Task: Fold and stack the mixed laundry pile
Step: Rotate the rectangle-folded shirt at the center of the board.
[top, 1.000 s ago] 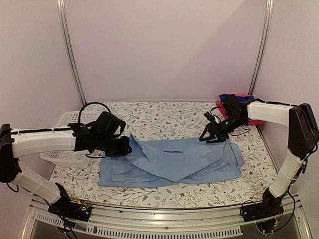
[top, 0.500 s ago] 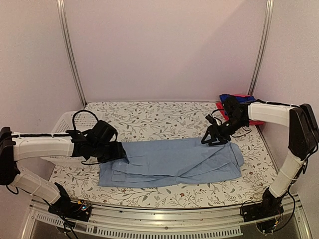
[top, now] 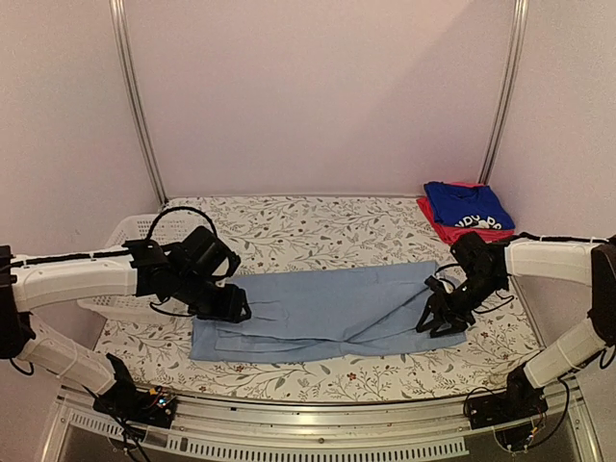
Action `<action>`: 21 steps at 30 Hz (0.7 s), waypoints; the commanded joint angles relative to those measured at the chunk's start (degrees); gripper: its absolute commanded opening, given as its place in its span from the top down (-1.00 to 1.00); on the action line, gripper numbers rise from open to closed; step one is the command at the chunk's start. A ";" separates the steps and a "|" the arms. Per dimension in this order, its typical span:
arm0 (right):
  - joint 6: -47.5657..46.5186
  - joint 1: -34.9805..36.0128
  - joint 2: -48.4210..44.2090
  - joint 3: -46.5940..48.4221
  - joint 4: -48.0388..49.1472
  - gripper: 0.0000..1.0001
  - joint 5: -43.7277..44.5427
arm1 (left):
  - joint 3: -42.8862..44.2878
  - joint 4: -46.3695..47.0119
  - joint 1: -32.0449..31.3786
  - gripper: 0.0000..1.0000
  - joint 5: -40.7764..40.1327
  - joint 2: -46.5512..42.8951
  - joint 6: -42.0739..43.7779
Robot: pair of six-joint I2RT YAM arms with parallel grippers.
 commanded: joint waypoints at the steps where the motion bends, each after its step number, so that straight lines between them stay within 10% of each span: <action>1: 4.34 -1.87 1.31 -3.80 3.85 0.06 0.19 | -4.18 -8.20 -1.42 -0.13 3.10 -0.02 -1.32; 13: 3.03 -12.29 12.19 -3.89 6.12 0.29 3.87 | -8.15 -19.79 1.05 0.19 -4.32 13.61 -10.79; 21: 2.81 -12.28 20.23 8.74 6.57 0.38 3.10 | 4.05 -9.17 -5.20 -0.10 1.12 6.19 0.36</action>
